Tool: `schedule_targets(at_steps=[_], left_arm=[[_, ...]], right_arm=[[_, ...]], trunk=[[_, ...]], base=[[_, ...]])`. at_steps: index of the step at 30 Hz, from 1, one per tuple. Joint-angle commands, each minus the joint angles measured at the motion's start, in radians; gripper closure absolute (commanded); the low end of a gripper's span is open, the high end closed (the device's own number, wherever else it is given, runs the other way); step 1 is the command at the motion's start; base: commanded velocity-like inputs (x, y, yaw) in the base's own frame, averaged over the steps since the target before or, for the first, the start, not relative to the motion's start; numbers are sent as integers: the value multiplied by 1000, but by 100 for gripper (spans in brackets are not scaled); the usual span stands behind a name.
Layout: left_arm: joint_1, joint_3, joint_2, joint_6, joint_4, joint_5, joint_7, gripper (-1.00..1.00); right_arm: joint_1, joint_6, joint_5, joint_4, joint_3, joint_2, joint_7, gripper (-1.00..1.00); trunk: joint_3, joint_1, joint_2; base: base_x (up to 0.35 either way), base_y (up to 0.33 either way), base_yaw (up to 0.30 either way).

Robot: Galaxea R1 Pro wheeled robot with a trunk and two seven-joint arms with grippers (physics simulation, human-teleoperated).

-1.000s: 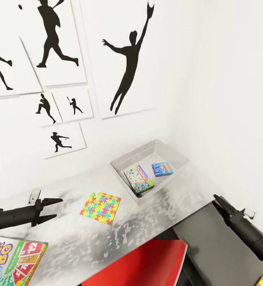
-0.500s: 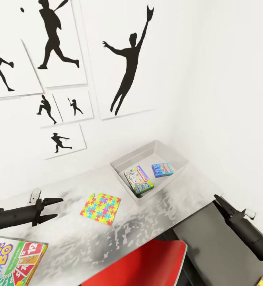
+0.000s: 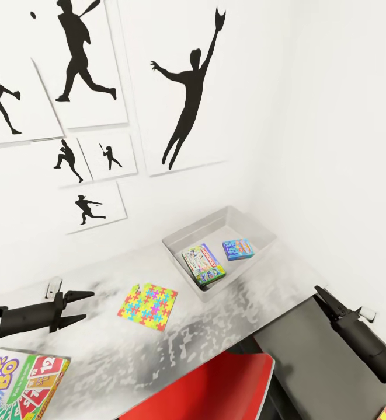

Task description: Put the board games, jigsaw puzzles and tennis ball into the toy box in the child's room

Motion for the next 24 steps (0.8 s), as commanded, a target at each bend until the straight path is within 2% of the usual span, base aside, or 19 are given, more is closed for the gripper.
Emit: schedule_targets(at_steps=[1,5,12,17,19,24], left_arm=[[-1,-3,-5,0,1,-7,-10,-100],[-1,-3,-16,0,1,-7,-10,-100],[-1,-3,-19,0,1,-11,-9,-100],[-1,-2,-20,0,1,-46,-9,-100],[-2,0,-20,0,1,-85,-10,-100],[-1,0,-20,0,1,-92,-10,-100]], right_arm=[[-1,6,-2,0,-1,-1,1,-100],[-1,6,-3,0,-2,-1,1,-100],[-1,5,-5,4,-2,-1,1,-100],[-1,6,-4,7,-2,-2,1,-100],[-1,7,-3,7,-2,-2,-2,-100],[-1,7,-3,8,-2,0,-2,-100]], trunk=[[-2,1,-2],[-2,1,-2],[-2,1,-2],[-2,1,-2],[-2,1,-2],[-2,1,-2]], base=[[0,0,0],[0,0,0],[0,0,0],[0,0,0],[0,0,0],[0,0,0]])
